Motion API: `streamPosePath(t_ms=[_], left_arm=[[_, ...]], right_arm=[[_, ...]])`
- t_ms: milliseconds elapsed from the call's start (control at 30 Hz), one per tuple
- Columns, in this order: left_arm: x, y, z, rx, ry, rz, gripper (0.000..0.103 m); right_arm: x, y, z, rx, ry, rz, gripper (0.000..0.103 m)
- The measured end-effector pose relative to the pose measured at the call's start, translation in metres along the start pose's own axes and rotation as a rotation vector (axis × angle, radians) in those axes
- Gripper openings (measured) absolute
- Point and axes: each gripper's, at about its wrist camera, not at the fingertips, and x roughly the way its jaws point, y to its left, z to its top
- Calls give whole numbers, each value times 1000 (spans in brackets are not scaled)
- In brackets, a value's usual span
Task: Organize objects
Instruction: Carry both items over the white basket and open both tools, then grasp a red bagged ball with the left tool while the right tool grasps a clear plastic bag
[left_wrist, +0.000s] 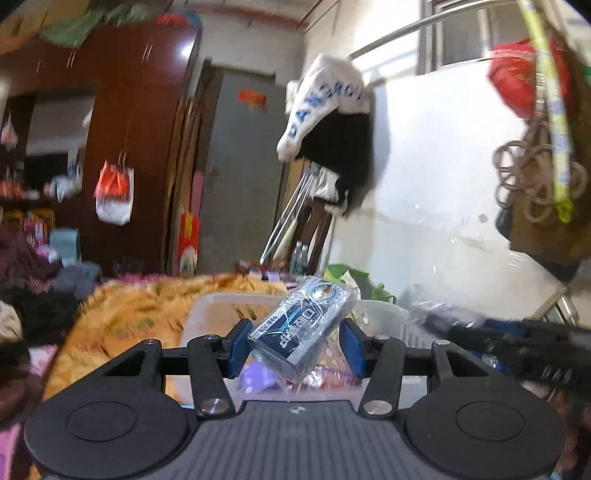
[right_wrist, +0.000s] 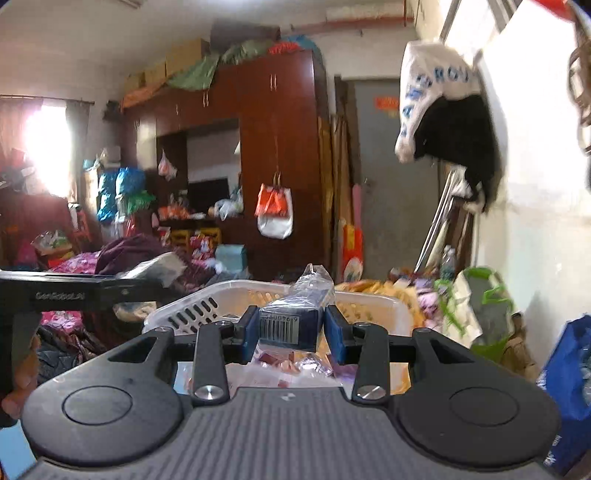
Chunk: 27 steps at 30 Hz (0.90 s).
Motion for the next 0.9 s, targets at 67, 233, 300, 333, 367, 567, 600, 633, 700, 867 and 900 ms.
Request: streamPosePath(t_ms=[67, 233, 300, 333, 367, 567, 600, 633, 700, 867, 900], left_arm=[[20, 1, 5, -24, 39, -8, 58], [41, 3, -2, -27, 82, 77, 81], [23, 4, -11, 1, 49, 59, 81], [10, 5, -16, 15, 25, 56, 81], [-2, 6, -21, 30, 8, 64, 82], [-23, 33, -68, 22, 89, 163, 93], [-17, 39, -74, 10, 113, 162, 92], [-9, 46, -81, -7, 147, 164, 92], [4, 55, -88, -42, 197, 170, 89], [22, 62, -92, -51, 260, 226, 87], [25, 62, -92, -51, 264, 242, 86]], right_arm=[[19, 0, 1, -31, 22, -20, 43], [4, 9, -11, -58, -24, -48, 98], [-18, 10, -21, -57, -53, -13, 103], [-32, 12, -32, -52, -54, -2, 103], [-41, 14, -40, -48, -42, 7, 103], [-49, 12, -116, 41, 215, 155, 103], [-46, 10, -122, 63, 238, 172, 100], [-43, 10, -127, 65, 251, 179, 92], [-38, 14, -131, 44, 271, 189, 82], [-32, 25, -137, -8, 336, 211, 63], [-33, 25, -138, -14, 339, 199, 55]])
